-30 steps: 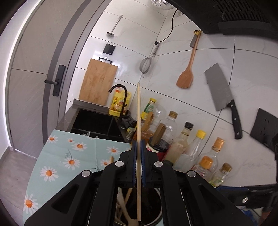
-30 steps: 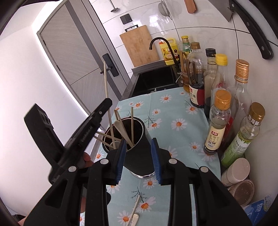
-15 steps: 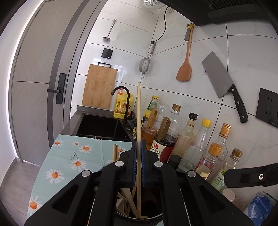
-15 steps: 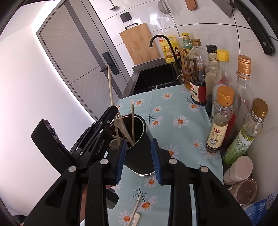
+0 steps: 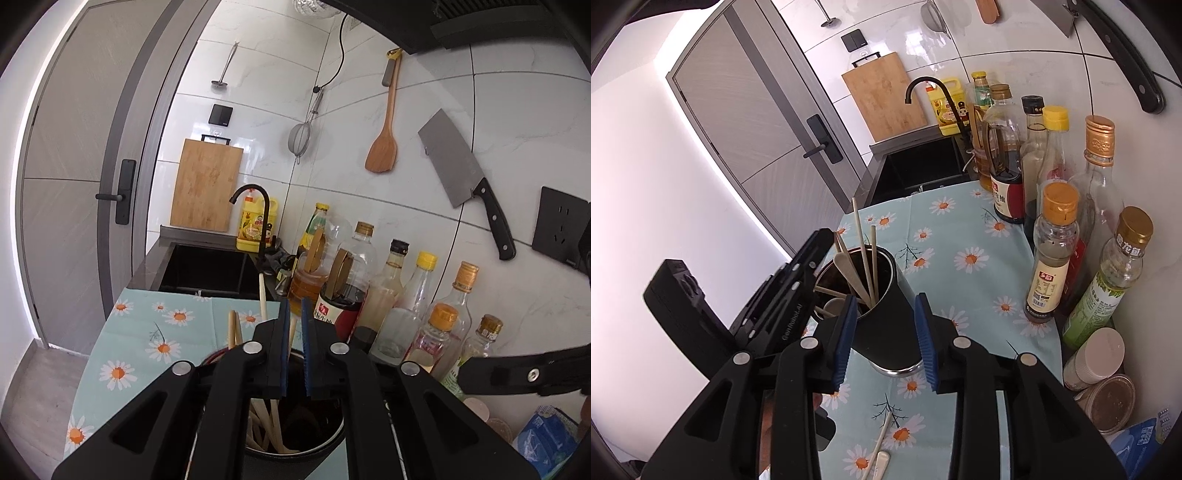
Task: Organize utensils
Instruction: 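Lower the chopstick into the holder and open the left tool, then lower both tools to the table and grasp the white spoon with the right tool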
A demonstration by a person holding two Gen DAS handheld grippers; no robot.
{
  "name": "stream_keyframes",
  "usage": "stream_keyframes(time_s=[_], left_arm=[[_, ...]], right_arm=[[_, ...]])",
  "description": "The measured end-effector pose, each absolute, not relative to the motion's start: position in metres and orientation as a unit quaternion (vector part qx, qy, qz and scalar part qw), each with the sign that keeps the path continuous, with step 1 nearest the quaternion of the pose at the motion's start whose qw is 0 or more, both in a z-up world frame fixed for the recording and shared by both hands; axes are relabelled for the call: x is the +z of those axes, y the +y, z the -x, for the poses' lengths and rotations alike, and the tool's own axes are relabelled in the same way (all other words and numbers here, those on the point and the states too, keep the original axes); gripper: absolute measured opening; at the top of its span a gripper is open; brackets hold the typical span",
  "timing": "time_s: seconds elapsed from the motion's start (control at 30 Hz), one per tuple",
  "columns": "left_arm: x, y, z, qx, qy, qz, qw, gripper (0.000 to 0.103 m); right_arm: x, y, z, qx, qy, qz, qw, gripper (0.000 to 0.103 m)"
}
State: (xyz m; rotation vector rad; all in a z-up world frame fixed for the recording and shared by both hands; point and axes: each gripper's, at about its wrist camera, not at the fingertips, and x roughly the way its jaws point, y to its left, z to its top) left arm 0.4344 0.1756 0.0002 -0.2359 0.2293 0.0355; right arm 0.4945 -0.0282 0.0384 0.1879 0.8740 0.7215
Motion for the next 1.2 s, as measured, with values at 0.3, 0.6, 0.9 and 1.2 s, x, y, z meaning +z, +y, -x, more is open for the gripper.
stream_keyframes(time_s=[0.3,0.6,0.9,1.2], left_arm=[[0.043,0.179,-0.403,-0.010,0.087,0.132,0.987,0.029],[0.067,0.172,-0.348,-0.025,0.124,0.123,0.984,0.029],[0.039,0.169,-0.296,-0.023,0.210,0.126,0.969,0.029],[-0.022,0.168,-0.273,-0.028,0.338,0.163,0.926,0.029]], right_arm=[[0.051,-0.032,-0.478,0.349,0.399,-0.084,0.844,0.034],[0.059,-0.034,-0.447,0.360,0.387,-0.063,0.847,0.034],[0.041,-0.029,-0.411,0.362,0.404,-0.035,0.839,0.038],[0.006,-0.019,-0.395,0.374,0.454,-0.034,0.808,0.039]])
